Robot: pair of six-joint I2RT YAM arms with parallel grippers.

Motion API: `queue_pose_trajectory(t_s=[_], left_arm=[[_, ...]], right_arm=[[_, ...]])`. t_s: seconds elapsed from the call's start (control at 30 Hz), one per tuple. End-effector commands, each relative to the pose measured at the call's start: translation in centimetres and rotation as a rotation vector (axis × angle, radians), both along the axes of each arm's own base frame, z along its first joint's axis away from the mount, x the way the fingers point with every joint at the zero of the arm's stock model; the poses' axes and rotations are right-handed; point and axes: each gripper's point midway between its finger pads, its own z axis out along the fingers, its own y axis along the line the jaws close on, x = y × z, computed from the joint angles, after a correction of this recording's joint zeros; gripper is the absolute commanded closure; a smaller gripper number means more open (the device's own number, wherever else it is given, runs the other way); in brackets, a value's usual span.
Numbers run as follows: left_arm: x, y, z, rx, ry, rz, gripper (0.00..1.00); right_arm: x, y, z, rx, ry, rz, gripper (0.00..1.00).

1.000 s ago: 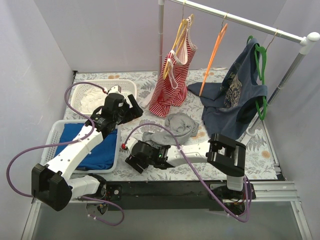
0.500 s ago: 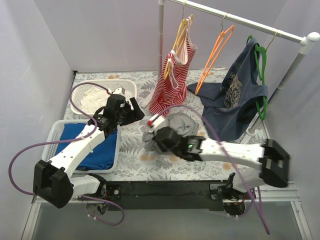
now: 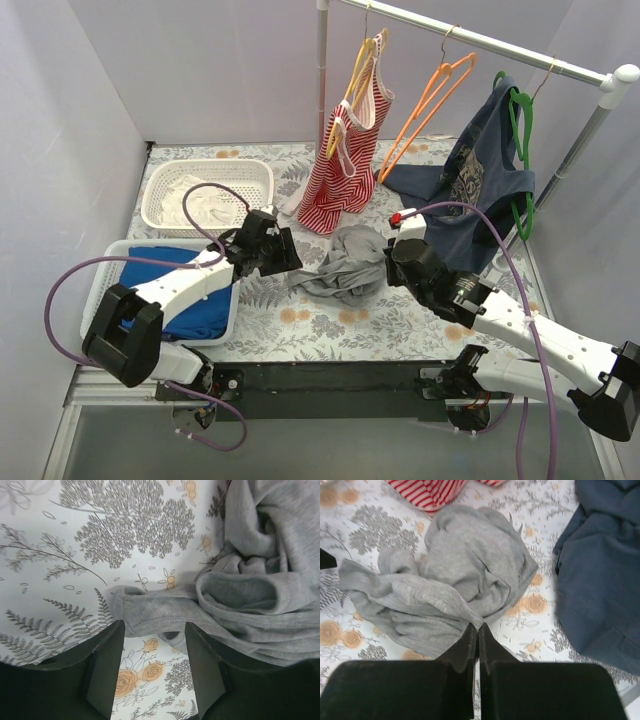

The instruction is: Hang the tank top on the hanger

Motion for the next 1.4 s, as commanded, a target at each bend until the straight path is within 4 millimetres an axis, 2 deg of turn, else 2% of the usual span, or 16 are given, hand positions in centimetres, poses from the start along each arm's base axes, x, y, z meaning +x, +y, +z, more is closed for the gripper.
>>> queue_pose_trajectory(t_s=[0.0, 0.07, 0.1, 0.37, 0.6, 0.7, 0.73, 0.8, 0.97, 1.0, 1.1, 1.13, 1.2, 1.23, 1.33, 1.37], left_arm=[[-0.6, -1.5, -1.4, 0.01, 0.01, -0.038, 0.5], [-1.3, -1.8, -2.3, 0.047, 0.027, -0.04, 0.51], [-0.7, -0.5, -2.8, 0.123, 0.0, 0.023, 0.51], [-1.3, 0.9, -4.4, 0.213, -0.014, 0.093, 0.49], [-0.4, 0.4, -5.2, 0.186, -0.059, 0.103, 0.51], [0.0, -0.4, -4.9, 0.151, -0.081, 0.094, 0.69], [0.1, -0.6, -4.1, 0.132, -0.099, 0.091, 0.85], [0.3, -1.2, -2.4, 0.09, -0.135, 0.079, 0.97], [0.7, -1.2, 6.2, -0.013, -0.288, 0.081, 1.0], [1.3, -1.2, 9.4, -0.039, -0.345, 0.105, 1.0], [1.2, 0.4, 15.2, -0.07, -0.434, 0.166, 1.0], [1.5, 0.9, 19.0, -0.107, -0.5, 0.199, 1.0], [1.2, 1.9, 23.1, -0.13, -0.573, 0.222, 1.0], [1.1, 2.2, 27.1, -0.173, -0.639, 0.233, 1.0], [0.9, 2.2, 33.1, -0.233, -0.748, 0.215, 1.0], [0.3, 2.3, 37.7, -0.306, -0.824, 0.207, 1.0]], right_arm=[[-0.4, -0.6, -0.7, 0.015, 0.033, -0.027, 0.99], [-0.4, -0.6, -0.8, 0.014, 0.038, -0.025, 0.99], [-0.5, -0.5, -0.9, 0.016, 0.043, -0.023, 0.99], [-0.8, -0.3, -1.7, 0.015, 0.066, -0.008, 0.99], [-0.8, -0.1, -1.5, 0.033, 0.06, -0.004, 0.99], [-0.7, 0.1, -1.0, 0.043, 0.053, 0.002, 0.99], [-0.6, 0.2, -0.6, 0.048, 0.045, 0.0, 0.99], [-0.4, 0.3, 0.6, 0.061, 0.019, 0.004, 0.99], [0.2, 0.5, 5.6, 0.115, -0.071, 0.019, 0.99], [0.4, 0.6, 7.8, 0.145, -0.104, 0.02, 0.99], [0.7, 0.7, 11.4, 0.173, -0.168, 0.031, 0.99], [0.8, 0.6, 13.9, 0.2, -0.211, 0.034, 0.99], [1.0, 0.3, 16.9, 0.229, -0.265, 0.023, 0.99], [1.1, 0.1, 19.7, 0.262, -0.311, 0.019, 0.99], [1.6, -0.1, 23.9, 0.274, -0.393, 0.009, 0.99], [1.5, -0.7, 27.0, 0.301, -0.449, 0.004, 0.99]])
